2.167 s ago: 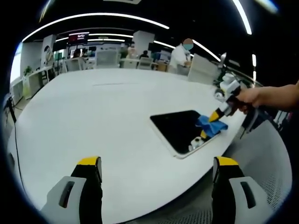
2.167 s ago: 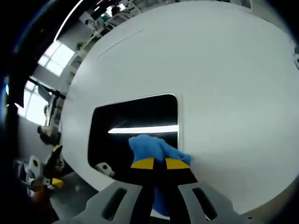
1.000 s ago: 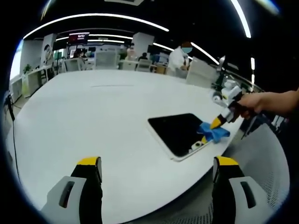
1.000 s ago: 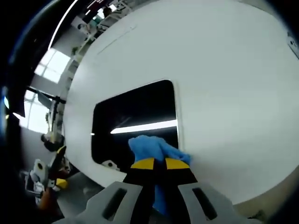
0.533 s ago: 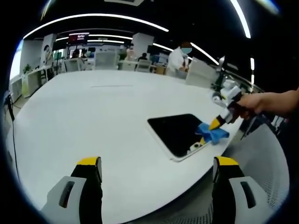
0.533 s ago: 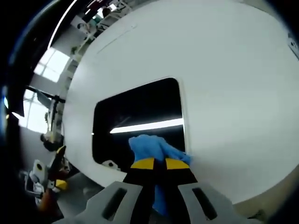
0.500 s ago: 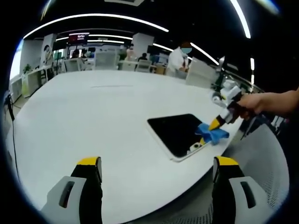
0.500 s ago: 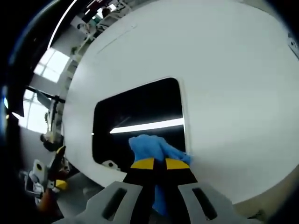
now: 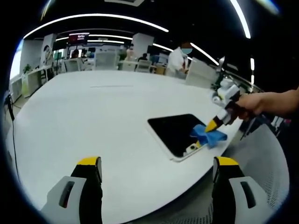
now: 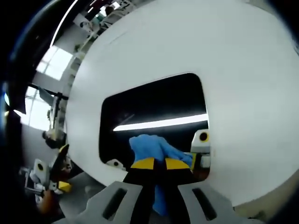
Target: Wipe the mirror surface with the cleaning cloth until all visible marks leave the cleaned area.
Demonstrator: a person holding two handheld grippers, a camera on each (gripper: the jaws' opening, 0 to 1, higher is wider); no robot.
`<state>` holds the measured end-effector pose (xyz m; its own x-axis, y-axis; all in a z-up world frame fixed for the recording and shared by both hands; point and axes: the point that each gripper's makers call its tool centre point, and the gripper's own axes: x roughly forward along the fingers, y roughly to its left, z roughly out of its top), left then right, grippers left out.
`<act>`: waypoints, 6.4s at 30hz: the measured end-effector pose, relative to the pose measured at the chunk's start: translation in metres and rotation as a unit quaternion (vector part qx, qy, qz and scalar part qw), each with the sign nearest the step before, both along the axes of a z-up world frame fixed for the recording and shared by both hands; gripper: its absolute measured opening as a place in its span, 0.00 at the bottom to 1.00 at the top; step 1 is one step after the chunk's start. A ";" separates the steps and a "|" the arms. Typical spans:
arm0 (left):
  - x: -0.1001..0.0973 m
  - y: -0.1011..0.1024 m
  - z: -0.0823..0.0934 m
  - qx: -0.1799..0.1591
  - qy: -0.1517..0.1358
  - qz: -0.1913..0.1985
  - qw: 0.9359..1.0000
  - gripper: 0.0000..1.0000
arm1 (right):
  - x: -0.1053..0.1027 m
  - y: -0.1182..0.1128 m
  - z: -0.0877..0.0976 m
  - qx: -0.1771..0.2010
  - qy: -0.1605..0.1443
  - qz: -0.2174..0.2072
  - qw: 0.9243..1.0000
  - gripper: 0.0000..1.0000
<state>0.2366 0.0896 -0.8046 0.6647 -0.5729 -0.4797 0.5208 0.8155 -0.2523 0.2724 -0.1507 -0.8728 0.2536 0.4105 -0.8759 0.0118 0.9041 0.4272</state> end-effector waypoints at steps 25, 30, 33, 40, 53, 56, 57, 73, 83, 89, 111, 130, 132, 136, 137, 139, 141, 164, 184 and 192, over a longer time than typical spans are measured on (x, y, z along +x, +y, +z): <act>0.000 0.000 0.000 0.001 -0.002 -0.002 1.000 0.99 | 0.000 0.061 0.002 0.009 -0.010 0.034 0.999 0.02; 0.001 0.000 0.000 0.001 -0.003 -0.001 1.000 0.99 | -0.002 0.071 0.003 0.015 -0.004 0.032 0.999 0.02; 0.001 0.000 0.000 0.001 -0.003 -0.001 1.000 0.99 | -0.003 0.076 0.004 0.013 -0.004 0.036 0.999 0.02; 0.001 0.000 0.002 -0.003 -0.006 0.001 1.000 0.99 | -0.002 0.085 0.004 0.015 -0.002 0.043 0.999 0.02; 0.001 0.000 0.001 -0.004 -0.004 0.003 1.000 0.99 | 0.000 0.104 0.006 0.024 -0.001 0.038 0.999 0.03; 0.001 0.000 0.001 -0.004 -0.003 0.003 1.000 0.99 | 0.001 0.107 0.005 0.024 0.000 0.041 0.999 0.03; 0.001 0.000 0.001 -0.005 -0.003 0.002 1.000 0.99 | 0.002 0.109 0.005 0.023 0.002 0.041 0.999 0.03; 0.001 0.001 0.000 -0.002 -0.001 0.005 1.000 0.99 | 0.004 0.125 0.004 -0.001 0.006 0.070 0.998 0.02; 0.001 0.001 -0.001 -0.002 0.000 0.002 1.000 0.99 | -0.002 0.135 0.009 0.000 0.001 0.078 0.997 0.02; 0.001 0.001 -0.001 -0.001 0.000 0.003 1.000 0.99 | 0.000 0.133 0.007 0.006 0.006 0.074 0.997 0.02; 0.001 0.001 -0.002 0.000 0.003 0.005 1.000 0.98 | 0.038 0.136 0.002 -0.018 -0.008 0.099 0.995 0.01; 0.003 0.004 -0.004 0.008 0.000 0.007 1.000 0.99 | 0.080 0.137 0.007 -0.036 -0.020 0.104 0.994 0.01; 0.003 0.004 -0.005 0.009 0.001 0.006 1.000 0.99 | 0.085 0.137 0.006 -0.037 -0.019 0.103 0.994 0.01; 0.003 0.003 -0.006 0.009 0.004 0.001 1.000 0.99 | 0.093 0.137 0.006 -0.041 -0.020 0.104 0.994 0.01; 0.003 0.003 -0.006 0.009 0.004 0.001 1.000 0.99 | 0.095 0.137 0.006 -0.042 -0.020 0.104 0.994 0.01; 0.003 0.004 -0.007 0.010 0.005 0.001 1.000 0.99 | 0.097 0.137 0.007 -0.043 -0.020 0.103 0.994 0.01; 0.003 0.004 -0.007 0.012 0.003 0.004 1.000 0.99 | 0.104 0.138 0.007 -0.047 -0.023 0.105 0.993 0.01; 0.003 0.006 -0.008 0.018 0.006 0.011 1.000 0.99 | 0.098 0.126 0.014 -0.035 -0.022 0.106 0.993 0.01; 0.002 0.006 -0.009 0.017 0.009 0.007 1.000 0.99 | 0.112 0.088 0.007 -0.059 -0.024 0.097 0.993 0.01; 0.001 0.006 -0.011 0.021 0.015 0.006 1.000 0.99 | 0.112 0.089 0.006 -0.068 -0.040 0.108 0.991 0.01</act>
<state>0.2375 0.0955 -0.8159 0.6553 -0.5445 -0.5236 0.5042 0.8314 -0.2335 0.3842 -0.0613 -0.8673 0.2440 0.3417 -0.9076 -0.2184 0.9312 0.2919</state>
